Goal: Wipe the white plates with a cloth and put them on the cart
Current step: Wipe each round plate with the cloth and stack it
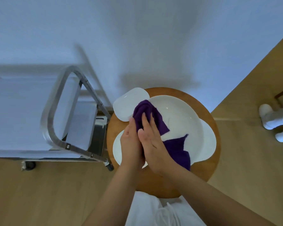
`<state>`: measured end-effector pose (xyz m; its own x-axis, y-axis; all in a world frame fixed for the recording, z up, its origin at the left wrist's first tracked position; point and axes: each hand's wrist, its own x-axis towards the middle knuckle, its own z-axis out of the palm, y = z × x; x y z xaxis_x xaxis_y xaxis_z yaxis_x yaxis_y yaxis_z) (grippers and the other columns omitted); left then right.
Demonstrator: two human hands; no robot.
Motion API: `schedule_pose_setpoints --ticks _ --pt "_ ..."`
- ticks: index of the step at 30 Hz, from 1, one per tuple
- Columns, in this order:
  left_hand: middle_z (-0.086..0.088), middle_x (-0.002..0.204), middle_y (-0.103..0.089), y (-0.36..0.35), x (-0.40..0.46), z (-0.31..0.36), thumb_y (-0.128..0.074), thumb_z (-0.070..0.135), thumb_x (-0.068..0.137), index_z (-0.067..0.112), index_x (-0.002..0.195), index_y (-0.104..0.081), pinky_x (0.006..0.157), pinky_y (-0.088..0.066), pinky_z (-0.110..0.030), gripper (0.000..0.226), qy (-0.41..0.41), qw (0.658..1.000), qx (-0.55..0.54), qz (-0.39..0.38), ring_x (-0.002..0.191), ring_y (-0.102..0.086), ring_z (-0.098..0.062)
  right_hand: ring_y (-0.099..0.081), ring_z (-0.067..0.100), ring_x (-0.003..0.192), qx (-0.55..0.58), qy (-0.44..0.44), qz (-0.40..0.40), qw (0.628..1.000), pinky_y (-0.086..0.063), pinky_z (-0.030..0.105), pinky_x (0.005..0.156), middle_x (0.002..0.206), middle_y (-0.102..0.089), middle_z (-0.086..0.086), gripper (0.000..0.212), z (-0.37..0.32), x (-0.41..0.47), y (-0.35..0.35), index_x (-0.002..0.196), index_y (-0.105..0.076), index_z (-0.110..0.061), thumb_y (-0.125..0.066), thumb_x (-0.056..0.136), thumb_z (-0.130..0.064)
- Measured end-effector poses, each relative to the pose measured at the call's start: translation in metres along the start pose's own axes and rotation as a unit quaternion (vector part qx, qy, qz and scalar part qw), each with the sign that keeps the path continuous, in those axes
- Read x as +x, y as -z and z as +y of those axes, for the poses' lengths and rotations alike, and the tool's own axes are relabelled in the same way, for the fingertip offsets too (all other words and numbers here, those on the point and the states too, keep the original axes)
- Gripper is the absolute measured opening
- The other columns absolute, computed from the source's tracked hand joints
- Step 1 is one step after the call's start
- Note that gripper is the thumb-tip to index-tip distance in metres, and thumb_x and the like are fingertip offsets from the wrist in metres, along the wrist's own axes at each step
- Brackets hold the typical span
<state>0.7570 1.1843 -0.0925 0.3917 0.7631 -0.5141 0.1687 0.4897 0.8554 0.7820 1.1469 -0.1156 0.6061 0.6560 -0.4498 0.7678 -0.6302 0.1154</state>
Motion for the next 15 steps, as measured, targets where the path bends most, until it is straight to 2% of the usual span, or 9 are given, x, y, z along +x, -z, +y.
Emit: schedule_pose_setpoints --ticks 1,2,3,4,6,9,11,13,15 --pt "-0.003 0.130 -0.059 0.005 0.002 0.006 -0.041 0.041 0.099 0.027 0.119 -0.057 0.077 -0.046 -0.007 0.029 -0.046 0.999 0.014 -0.001 0.099 -0.064 0.000 -0.024 0.038 0.138 0.155 0.048 0.023 0.986 -0.022 0.046 0.114 0.145 -0.035 0.020 0.055 -0.001 -0.014 -0.001 0.143 -0.028 -0.012 -0.045 0.092 -0.018" --pt "-0.004 0.114 -0.067 0.009 0.002 0.015 -0.040 0.050 0.097 0.027 0.105 -0.063 0.066 -0.052 -0.012 0.034 -0.043 0.999 0.007 0.007 0.086 -0.068 -0.003 -0.013 0.022 0.143 0.248 0.111 0.071 0.960 -0.020 0.034 0.116 0.154 -0.020 0.003 0.053 0.009 -0.028 -0.005 0.146 -0.014 -0.031 -0.031 0.097 -0.039" --pt "-0.004 0.101 -0.072 0.015 0.008 0.018 -0.038 0.057 0.094 0.026 0.102 -0.066 0.063 -0.055 -0.017 0.042 -0.032 0.999 -0.006 0.003 0.083 -0.069 -0.007 -0.009 0.011 0.143 0.264 0.186 0.118 0.939 -0.021 0.029 0.115 0.156 -0.011 -0.009 0.056 0.018 -0.030 -0.001 0.145 -0.004 -0.042 -0.022 0.093 -0.056" --pt "-0.003 0.095 -0.073 0.019 0.012 0.020 -0.038 0.062 0.091 0.024 0.102 -0.067 0.068 -0.058 -0.025 0.049 -0.026 1.000 0.001 0.004 0.086 -0.070 -0.014 -0.014 0.010 0.142 0.281 0.222 0.164 0.919 -0.027 0.029 0.112 0.156 -0.011 -0.011 0.063 0.031 -0.038 -0.007 0.145 -0.004 -0.044 -0.024 0.088 -0.063" --pt "-0.004 0.099 -0.071 0.024 0.013 0.028 -0.040 0.066 0.088 0.025 0.108 -0.065 0.077 -0.058 -0.040 0.052 -0.007 1.000 -0.002 -0.006 0.094 -0.068 -0.024 -0.036 0.019 0.135 0.245 0.267 0.259 0.895 -0.039 0.030 0.101 0.152 -0.030 -0.001 0.072 0.058 -0.040 -0.021 0.144 -0.022 -0.033 -0.051 0.082 -0.056" --pt "-0.001 0.084 -0.068 0.033 0.015 0.044 -0.043 0.069 0.085 0.021 0.102 -0.065 0.061 -0.053 -0.031 0.055 -0.001 0.997 0.063 -0.040 0.082 -0.064 -0.020 -0.051 0.027 0.123 0.104 0.367 0.323 0.866 -0.044 0.033 0.094 0.137 -0.051 0.009 0.076 0.090 -0.032 -0.032 0.134 -0.040 -0.021 -0.079 0.069 -0.028" --pt "0.000 0.079 -0.070 0.037 0.016 0.053 -0.048 0.070 0.083 0.023 0.098 -0.066 0.064 -0.055 -0.033 0.052 0.014 0.993 0.082 -0.087 0.081 -0.066 -0.021 -0.055 0.030 0.119 0.063 0.389 0.360 0.846 -0.048 0.037 0.092 0.131 -0.055 0.013 0.070 0.111 -0.027 -0.034 0.130 -0.043 -0.019 -0.079 0.071 -0.018" --pt "-0.005 0.097 -0.072 0.037 0.014 0.061 -0.050 0.069 0.081 0.024 0.109 -0.065 0.084 -0.055 -0.045 0.055 0.042 0.988 0.074 -0.127 0.098 -0.066 -0.028 -0.059 0.030 0.112 0.043 0.390 0.405 0.826 -0.053 0.038 0.086 0.124 -0.060 0.014 0.053 0.115 -0.027 -0.032 0.126 -0.045 -0.017 -0.071 0.079 -0.016" --pt "-0.010 0.111 -0.068 0.037 0.014 0.068 -0.051 0.065 0.083 0.021 0.118 -0.062 0.094 -0.050 -0.052 0.058 0.060 0.988 0.064 -0.124 0.106 -0.063 -0.032 -0.066 0.031 0.099 0.042 0.377 0.434 0.817 -0.058 0.036 0.072 0.113 -0.067 0.016 0.030 0.111 -0.030 -0.030 0.119 -0.054 -0.014 -0.056 0.090 -0.015"
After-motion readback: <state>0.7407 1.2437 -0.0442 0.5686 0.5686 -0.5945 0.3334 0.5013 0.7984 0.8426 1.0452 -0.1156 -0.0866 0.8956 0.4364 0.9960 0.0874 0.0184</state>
